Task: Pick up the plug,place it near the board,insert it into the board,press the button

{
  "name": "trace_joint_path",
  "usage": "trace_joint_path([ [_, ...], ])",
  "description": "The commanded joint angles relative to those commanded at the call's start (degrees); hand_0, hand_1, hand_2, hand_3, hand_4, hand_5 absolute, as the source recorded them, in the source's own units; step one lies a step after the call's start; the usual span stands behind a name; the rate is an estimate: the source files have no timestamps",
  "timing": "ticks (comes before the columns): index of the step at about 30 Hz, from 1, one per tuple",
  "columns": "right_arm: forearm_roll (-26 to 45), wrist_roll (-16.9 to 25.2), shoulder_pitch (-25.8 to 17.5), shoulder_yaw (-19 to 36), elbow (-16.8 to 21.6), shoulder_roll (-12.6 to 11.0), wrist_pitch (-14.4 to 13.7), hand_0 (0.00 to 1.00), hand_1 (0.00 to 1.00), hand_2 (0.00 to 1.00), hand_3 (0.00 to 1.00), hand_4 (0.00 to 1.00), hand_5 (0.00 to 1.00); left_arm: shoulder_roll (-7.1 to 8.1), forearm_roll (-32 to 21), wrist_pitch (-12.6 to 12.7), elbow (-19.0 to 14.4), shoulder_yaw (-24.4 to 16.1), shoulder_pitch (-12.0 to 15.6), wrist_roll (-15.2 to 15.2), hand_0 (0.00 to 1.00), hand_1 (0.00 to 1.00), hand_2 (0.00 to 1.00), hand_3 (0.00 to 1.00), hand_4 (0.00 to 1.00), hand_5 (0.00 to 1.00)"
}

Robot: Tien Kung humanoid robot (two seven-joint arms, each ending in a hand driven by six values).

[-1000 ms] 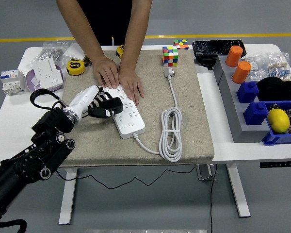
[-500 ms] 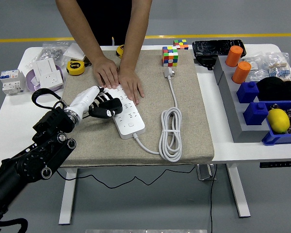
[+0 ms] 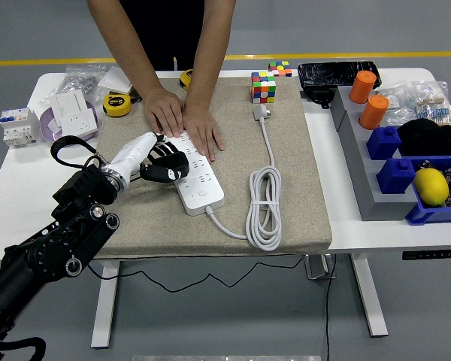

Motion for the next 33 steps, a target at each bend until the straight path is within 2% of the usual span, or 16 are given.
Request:
trace_joint_path([
  [3, 0.01, 0.04, -0.02, 0.0, 0.0, -0.01, 0.02, 0.785, 0.708, 0.704, 0.675, 0.998, 0.783, -0.04, -0.26, -0.06, 0.07, -0.68, 0.12, -0.42, 0.853, 0.918, 0.853, 0.836, 0.998, 0.432],
  [4, -0.02, 0.04, -0.03, 0.03, 0.0, 0.0, 0.02, 0.785, 0.708, 0.704, 0.672, 0.998, 0.782, -0.03, -0.23, -0.07, -0.05, -1.14, 0.24, -0.58, 0.998, 0.998, 0.998, 0.98, 0.998, 0.521],
  [9, -0.27, -0.03, -0.23, 0.25, 0.0, 0.09, 0.0, 0.785, 0.708, 0.704, 0.672, 0.998, 0.782, 0.0, -0.64, -0.04, -2.44, -5.27, 1.7, -1.64, 0.998, 0.998, 0.998, 0.98, 0.998, 0.521],
  [10, -0.29, -0.03, -0.26, 0.29, 0.0, 0.11, -0.01, 0.785, 0.708, 0.703, 0.672, 0.998, 0.781, 0.04, -0.76, -0.06, -2.89, -6.08, 1.93, -1.8, 0.998, 0.998, 0.998, 0.998, 0.998, 0.663],
  [15, -0.48, -0.07, -0.46, 0.61, 0.0, 0.15, -0.04, 0.785, 0.708, 0.703, 0.672, 0.998, 0.781, 0.62, -4.48, -0.29, -8.08, -12.65, 4.96, -3.82, 0.998, 0.998, 0.998, 0.998, 0.998, 0.663],
  [16, -0.42, -0.04, -0.48, 0.61, 0.0, 0.16, -0.05, 0.784, 0.708, 0.703, 0.671, 0.998, 0.78, 0.52, -5.63, -0.2, -8.88, -13.85, 5.58, -4.29, 0.998, 0.998, 0.998, 0.998, 0.998, 0.82],
  [20, -0.37, -0.03, -0.59, 0.77, 0.0, 0.24, -0.07, 0.784, 0.708, 0.703, 0.671, 0.998, 0.78, -0.62, -10.9, 0.58, -12.05, -20.12, 8.36, -6.4, 0.998, 0.998, 0.998, 0.998, 0.998, 0.82],
  [23, -0.3, 0.01, -0.51, 0.84, 0.0, 0.31, -0.07, 0.785, 0.708, 0.703, 0.671, 0.998, 0.78, -1.14, -14.83, 0.74, -13.17, -23.59, 9.59, -7.35, 0.998, 0.998, 0.998, 0.998, 0.998, 0.844],
  [29, 0.08, 0.19, -0.21, 0.82, 0.0, 0.39, -0.09, 0.785, 0.708, 0.704, 0.669, 0.998, 0.778, -2.46, -25.79, 0.31, -14.84, -29.14, 12.24, -9.32, 0.998, 0.998, 0.998, 0.998, 0.998, 0.849],
  [33, -0.2, 0.01, -0.34, 1.26, 0.0, 0.39, -0.14, 0.785, 0.708, 0.704, 0.669, 0.998, 0.778, -2.76, -27.86, 0.23, -15.34, -31.33, 13.25, -9.67, 0.998, 0.998, 0.998, 0.998, 0.998, 0.849],
])
